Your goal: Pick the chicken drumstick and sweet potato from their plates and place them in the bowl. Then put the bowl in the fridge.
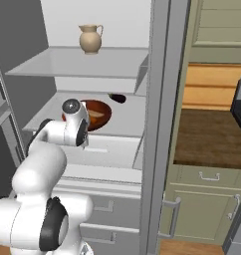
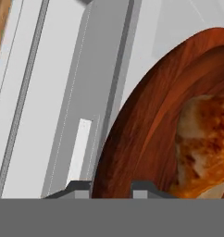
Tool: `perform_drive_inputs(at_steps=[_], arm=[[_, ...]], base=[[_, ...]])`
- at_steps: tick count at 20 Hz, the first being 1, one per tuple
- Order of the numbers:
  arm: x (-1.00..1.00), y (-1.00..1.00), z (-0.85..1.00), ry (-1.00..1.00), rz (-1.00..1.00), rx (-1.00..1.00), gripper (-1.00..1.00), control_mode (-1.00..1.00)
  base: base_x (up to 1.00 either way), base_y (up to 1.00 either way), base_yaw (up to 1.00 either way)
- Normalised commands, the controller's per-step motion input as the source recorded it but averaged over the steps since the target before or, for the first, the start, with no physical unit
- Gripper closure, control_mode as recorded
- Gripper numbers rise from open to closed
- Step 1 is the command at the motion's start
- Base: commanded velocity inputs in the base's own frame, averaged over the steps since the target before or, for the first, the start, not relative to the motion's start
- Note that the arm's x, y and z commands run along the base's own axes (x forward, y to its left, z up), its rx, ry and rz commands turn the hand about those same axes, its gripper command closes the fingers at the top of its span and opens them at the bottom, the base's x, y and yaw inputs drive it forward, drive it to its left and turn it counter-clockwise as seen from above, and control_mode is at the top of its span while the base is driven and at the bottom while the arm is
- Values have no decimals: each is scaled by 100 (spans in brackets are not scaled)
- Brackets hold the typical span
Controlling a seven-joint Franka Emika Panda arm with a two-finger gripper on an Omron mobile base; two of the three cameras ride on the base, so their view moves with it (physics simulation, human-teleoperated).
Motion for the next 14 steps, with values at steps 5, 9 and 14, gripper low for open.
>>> perform_drive_inputs(at_steps=[5, 9, 14], arm=[[50, 25, 0, 0, 0, 0, 100, -100], [24, 13, -2, 0, 0, 0, 100, -100], [41, 0, -5, 0, 0, 0, -100, -100]], base=[[0, 0, 0], [0, 0, 0], [0, 0, 0]])
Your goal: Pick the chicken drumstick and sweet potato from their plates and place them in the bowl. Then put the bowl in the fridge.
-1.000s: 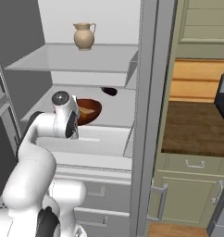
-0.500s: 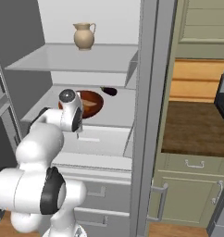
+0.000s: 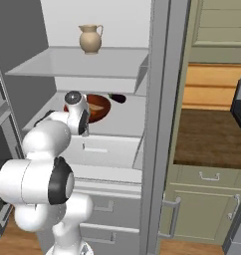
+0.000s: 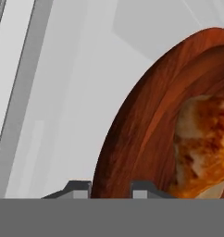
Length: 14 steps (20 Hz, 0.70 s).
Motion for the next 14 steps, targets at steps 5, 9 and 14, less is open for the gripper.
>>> perform_drive_inputs(at_steps=[5, 9, 14], arm=[[-18, 0, 3, -2, 3, 0, -100, -100], [-46, 0, 54, -17, 3, 0, -100, -100], [-87, 0, 48, -12, 1, 0, -100, -100]], base=[[0, 0, 0], [0, 0, 0], [0, 0, 0]])
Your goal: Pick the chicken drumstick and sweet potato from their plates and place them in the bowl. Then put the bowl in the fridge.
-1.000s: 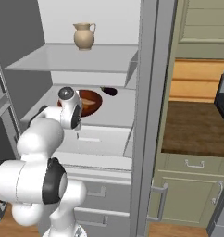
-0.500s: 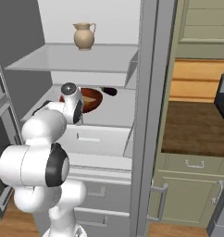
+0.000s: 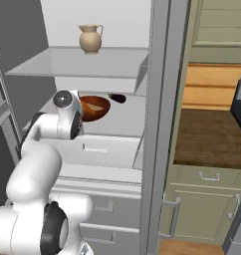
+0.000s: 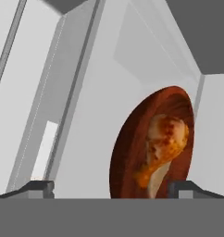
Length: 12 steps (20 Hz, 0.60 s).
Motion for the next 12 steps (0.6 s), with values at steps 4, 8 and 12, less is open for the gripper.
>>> perform_drive_inputs(at_steps=[4, 8, 12], arm=[[-98, -2, 55, 0, 0, 0, -100, -100], [-100, -8, 59, 0, -13, 3, -100, -100], [-100, -3, 48, 0, -26, 8, -100, -100]], base=[[0, 0, 0], [0, 0, 0], [0, 0, 0]])
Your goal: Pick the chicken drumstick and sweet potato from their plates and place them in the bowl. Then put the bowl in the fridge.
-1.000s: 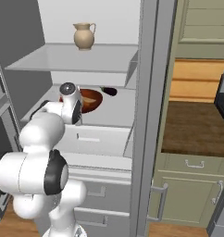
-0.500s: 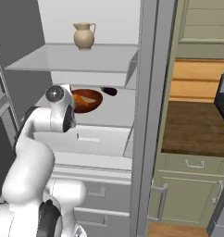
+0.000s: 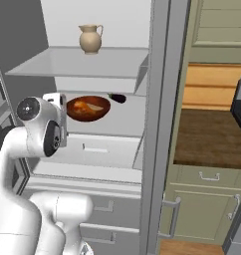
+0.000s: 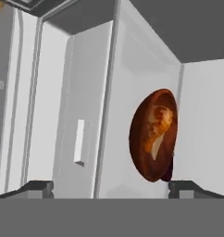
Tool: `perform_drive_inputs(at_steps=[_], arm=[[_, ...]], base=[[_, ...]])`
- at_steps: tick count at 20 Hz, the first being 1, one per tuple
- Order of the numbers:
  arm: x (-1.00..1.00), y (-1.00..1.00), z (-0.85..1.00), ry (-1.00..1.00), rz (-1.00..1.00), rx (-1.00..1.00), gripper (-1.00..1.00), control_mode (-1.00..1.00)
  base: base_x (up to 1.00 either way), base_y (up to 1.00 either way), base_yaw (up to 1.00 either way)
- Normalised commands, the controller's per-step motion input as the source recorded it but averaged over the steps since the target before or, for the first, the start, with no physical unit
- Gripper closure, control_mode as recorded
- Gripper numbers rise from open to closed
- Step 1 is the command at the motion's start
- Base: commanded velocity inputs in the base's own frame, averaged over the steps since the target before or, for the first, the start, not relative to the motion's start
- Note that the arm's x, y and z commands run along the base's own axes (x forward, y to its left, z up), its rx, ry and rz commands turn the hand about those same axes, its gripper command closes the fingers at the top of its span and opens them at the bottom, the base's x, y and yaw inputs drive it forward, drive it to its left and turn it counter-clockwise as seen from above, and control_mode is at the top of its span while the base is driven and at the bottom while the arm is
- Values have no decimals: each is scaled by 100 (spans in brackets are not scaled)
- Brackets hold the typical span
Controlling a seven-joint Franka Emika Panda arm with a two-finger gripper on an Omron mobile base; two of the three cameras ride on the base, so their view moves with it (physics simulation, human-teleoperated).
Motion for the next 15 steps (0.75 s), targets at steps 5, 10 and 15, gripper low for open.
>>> perform_drive_inputs(at_steps=[5, 10, 15], arm=[[-100, -17, 9, 0, -29, 20, -100, -100], [-100, -26, 0, -1, -27, 24, -100, -100], [-100, -36, -1, -5, -23, 25, -100, -100]], base=[[0, 0, 0], [0, 0, 0], [0, 0, 0]])
